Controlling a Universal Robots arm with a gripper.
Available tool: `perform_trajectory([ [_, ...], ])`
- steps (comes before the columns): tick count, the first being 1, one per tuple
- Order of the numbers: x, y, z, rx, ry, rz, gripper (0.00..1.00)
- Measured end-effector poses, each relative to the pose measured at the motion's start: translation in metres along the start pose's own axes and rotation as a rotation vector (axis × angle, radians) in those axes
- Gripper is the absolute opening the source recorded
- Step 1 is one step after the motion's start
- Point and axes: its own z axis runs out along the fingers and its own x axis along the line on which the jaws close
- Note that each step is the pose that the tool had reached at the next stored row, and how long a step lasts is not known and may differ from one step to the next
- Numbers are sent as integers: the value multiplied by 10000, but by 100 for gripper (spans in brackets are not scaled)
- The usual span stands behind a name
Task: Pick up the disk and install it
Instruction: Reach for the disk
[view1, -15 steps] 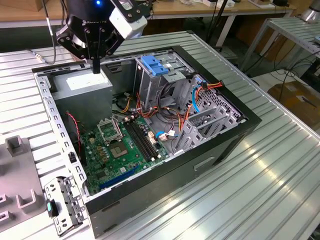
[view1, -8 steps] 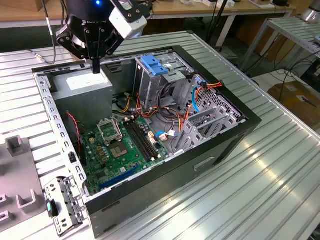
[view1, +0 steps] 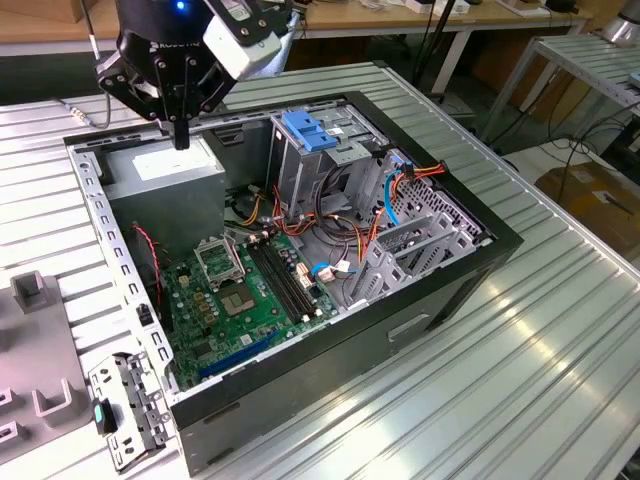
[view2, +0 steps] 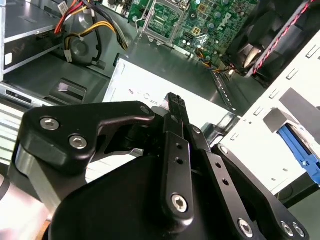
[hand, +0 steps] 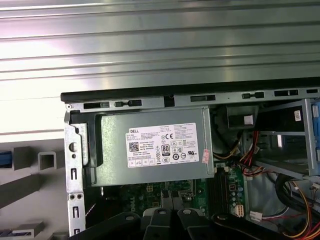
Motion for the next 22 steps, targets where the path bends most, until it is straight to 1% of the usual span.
perform_trajectory([
  [8, 107, -8, -2, -1, -1, 0, 11],
  [11, 159, -12, -4, -1, -1, -1, 11],
  [13, 207, -16, -5, -1, -1, -1, 11],
  [22, 332, -25, -8, -1, 0, 0, 11],
])
